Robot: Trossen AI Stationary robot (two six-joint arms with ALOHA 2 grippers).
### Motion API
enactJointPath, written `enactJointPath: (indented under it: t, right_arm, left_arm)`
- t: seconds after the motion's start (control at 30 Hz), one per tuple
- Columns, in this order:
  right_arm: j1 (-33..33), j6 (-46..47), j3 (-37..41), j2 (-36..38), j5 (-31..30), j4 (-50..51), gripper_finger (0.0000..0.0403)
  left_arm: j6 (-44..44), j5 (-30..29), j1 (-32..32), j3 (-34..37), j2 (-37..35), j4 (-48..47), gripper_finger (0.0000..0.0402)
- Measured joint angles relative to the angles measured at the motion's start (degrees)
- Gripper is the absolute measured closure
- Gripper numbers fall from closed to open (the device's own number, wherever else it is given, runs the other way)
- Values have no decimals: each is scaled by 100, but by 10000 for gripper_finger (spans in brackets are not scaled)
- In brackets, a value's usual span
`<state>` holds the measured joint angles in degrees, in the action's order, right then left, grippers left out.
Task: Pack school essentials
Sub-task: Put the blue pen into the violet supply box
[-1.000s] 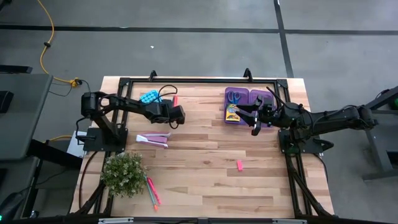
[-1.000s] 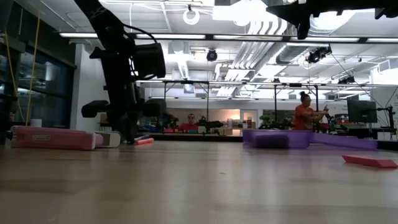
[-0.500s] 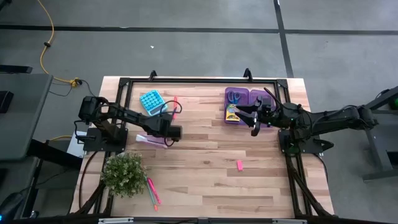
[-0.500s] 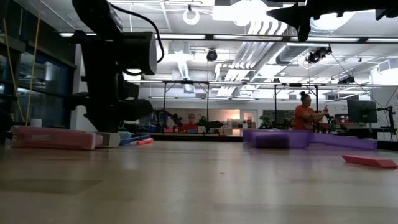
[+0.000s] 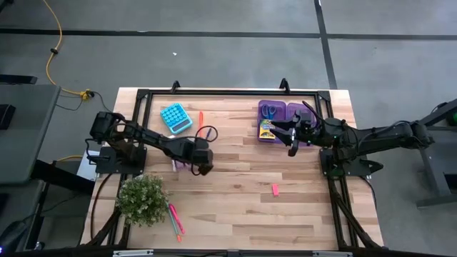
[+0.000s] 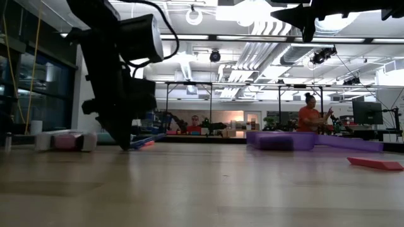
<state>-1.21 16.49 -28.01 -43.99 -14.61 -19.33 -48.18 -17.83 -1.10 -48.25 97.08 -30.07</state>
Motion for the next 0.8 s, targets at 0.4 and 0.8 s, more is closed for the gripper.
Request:
enactJointPath:
  t: [0.4,0.8]
  right_arm:
    - [-2,0,0,0,-4,9,240]
    - [-2,2,0,0,-63,21,240]
  left_arm:
    - [1624,825,4,-561,20,126,401]
    - [1421,797,-200,-1054,-158,-296,401]
